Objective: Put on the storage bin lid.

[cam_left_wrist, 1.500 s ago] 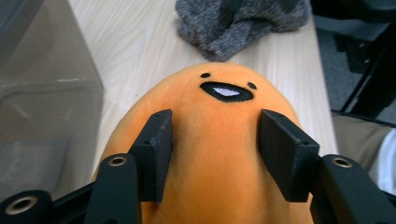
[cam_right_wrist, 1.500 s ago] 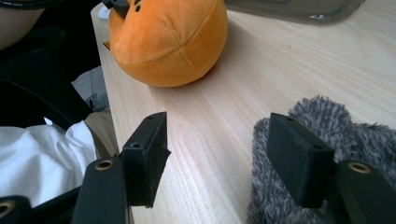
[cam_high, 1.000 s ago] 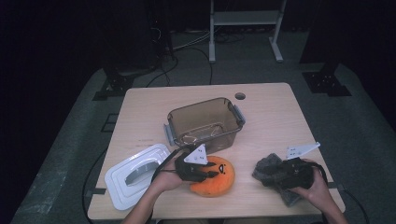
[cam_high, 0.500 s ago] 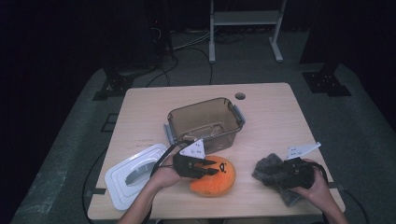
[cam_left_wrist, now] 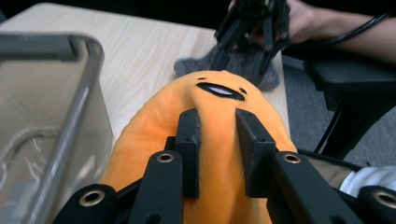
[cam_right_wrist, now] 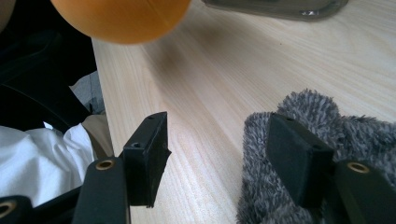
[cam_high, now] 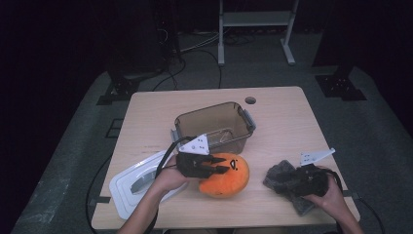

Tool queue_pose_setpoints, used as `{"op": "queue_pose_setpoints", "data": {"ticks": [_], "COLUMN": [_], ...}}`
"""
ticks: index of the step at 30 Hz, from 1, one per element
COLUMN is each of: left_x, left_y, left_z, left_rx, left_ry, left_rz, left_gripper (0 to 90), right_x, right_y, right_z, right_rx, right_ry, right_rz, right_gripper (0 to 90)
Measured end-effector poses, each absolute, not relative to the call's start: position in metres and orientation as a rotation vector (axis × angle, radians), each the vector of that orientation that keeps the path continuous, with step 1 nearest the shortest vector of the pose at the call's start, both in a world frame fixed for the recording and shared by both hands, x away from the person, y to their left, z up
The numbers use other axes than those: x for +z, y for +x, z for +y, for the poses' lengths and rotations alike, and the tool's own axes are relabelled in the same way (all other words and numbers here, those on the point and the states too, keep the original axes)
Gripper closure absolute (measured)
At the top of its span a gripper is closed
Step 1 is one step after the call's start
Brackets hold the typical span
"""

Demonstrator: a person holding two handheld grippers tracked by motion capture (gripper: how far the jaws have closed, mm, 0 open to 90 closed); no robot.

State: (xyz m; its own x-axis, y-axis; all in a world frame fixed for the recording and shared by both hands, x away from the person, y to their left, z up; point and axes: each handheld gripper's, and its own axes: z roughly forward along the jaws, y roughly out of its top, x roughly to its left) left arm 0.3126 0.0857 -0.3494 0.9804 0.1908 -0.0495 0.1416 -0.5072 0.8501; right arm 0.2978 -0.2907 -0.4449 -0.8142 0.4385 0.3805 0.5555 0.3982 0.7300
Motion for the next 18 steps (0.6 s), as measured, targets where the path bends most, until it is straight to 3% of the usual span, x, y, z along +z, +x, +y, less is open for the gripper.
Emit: {"op": "queue_pose_setpoints", "data": {"ticks": [18], "left_x": [-0.286], "left_y": [0.339], "left_z": [0.092], "left_rx": [0.144], "left_ry": [2.033], "left_rz": [0.300], "left_gripper": [72.6], "right_x": [-0.446], "right_y": [0.299], "right_z": [-0.292], "right_rx": [-1.397], "right_ry": [-0.902], "right_rz": [-2.512], "right_gripper": [38.0]}}
